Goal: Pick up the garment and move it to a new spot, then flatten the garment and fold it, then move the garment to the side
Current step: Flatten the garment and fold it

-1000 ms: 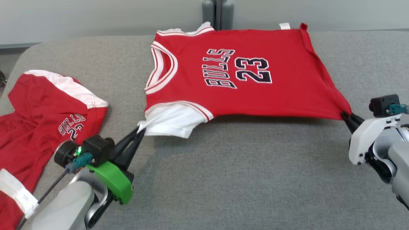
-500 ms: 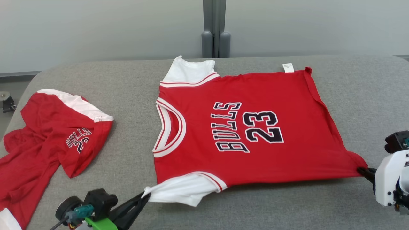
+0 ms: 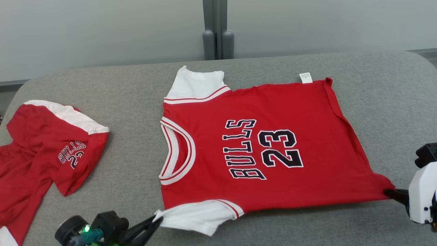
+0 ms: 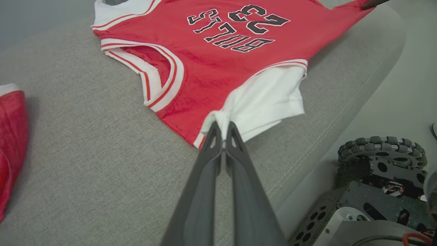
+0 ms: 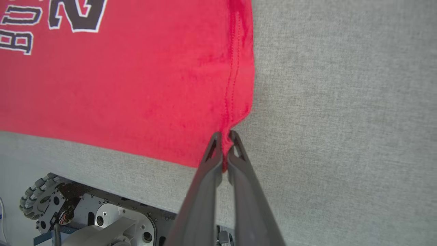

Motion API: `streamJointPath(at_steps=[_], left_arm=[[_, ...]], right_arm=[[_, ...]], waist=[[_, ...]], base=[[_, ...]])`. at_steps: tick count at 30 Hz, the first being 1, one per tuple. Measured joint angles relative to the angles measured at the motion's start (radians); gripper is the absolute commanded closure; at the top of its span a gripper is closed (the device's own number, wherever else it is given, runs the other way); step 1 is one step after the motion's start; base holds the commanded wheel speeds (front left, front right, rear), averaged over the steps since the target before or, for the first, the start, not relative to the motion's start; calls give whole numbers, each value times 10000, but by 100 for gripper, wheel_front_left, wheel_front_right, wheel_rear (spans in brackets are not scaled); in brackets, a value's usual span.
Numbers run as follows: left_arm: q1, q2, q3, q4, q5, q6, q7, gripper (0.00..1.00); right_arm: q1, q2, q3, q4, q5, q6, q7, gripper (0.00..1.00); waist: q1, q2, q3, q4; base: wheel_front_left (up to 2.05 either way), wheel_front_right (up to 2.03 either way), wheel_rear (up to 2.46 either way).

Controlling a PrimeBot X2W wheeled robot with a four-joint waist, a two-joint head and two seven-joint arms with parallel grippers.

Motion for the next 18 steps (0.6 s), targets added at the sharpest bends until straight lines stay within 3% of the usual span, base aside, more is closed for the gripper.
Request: streamJointPath(at_steps=[7, 18], left_arm=[[-1047, -130, 320, 353, 351, 33, -4, 100], [-2522, -836, 174, 1697, 1003, -527, 117, 100]], right_arm=[[-1082, 616, -447, 493, -627, -2, 612, 100], [-2716, 1674, -786, 1411, -2205, -2, 1168, 100]], waist=[[0, 0, 368, -94], [0, 0, 1326, -117]], base=[[0, 0, 0], [0, 0, 0]])
